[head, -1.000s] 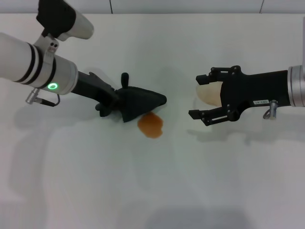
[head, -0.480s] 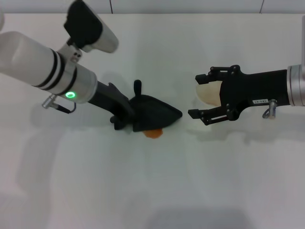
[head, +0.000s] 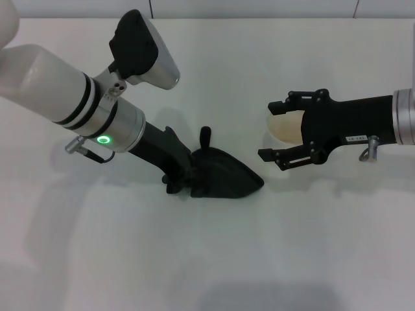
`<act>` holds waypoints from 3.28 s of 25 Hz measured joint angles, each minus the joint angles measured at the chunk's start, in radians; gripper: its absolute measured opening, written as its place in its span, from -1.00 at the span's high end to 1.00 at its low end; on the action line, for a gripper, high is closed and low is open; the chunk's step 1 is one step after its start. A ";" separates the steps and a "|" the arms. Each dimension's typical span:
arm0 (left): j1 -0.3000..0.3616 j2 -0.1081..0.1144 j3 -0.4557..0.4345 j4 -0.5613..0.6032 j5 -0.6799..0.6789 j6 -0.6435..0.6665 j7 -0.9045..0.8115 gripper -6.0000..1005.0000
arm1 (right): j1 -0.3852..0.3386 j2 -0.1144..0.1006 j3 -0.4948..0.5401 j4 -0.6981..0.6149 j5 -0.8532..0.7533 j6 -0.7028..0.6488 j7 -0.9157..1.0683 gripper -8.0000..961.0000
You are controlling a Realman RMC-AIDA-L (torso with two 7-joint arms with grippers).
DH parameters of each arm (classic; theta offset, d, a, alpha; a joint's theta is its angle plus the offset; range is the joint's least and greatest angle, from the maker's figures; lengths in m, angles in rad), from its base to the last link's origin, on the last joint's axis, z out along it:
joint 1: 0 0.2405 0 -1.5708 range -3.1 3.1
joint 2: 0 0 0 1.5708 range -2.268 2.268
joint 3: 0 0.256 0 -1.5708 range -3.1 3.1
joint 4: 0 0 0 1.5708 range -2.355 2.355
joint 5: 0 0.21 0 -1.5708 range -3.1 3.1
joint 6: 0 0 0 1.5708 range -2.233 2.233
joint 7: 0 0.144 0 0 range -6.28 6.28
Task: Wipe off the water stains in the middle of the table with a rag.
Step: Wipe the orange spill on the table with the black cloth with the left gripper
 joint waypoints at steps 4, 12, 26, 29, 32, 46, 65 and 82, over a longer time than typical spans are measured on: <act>0.001 0.001 0.007 0.006 -0.015 0.020 0.011 0.82 | 0.000 0.000 0.002 0.000 -0.001 0.000 -0.001 -0.81; 0.002 0.001 0.035 -0.013 0.000 0.010 0.020 0.82 | 0.003 -0.001 0.003 0.001 -0.001 0.000 -0.001 -0.81; 0.040 0.002 -0.025 0.032 0.078 -0.128 -0.070 0.82 | 0.005 -0.001 0.002 0.002 -0.003 0.002 0.001 -0.81; 0.040 0.002 -0.026 0.033 0.081 -0.147 -0.080 0.82 | 0.005 -0.001 0.003 0.002 -0.003 0.002 0.002 -0.81; 0.040 0.002 -0.027 0.033 0.098 -0.189 -0.104 0.82 | 0.005 -0.001 0.005 0.002 -0.004 0.002 0.003 -0.81; 0.040 0.000 -0.009 0.027 0.163 -0.276 -0.172 0.82 | 0.009 -0.001 0.006 0.002 -0.005 0.002 0.001 -0.81; 0.017 -0.003 0.126 0.049 0.100 -0.284 -0.136 0.82 | 0.013 -0.001 0.002 0.002 -0.009 0.003 -0.001 -0.81; 0.105 0.000 0.239 0.200 0.035 -0.197 -0.078 0.82 | 0.010 -0.002 0.007 0.002 -0.009 0.008 -0.002 -0.81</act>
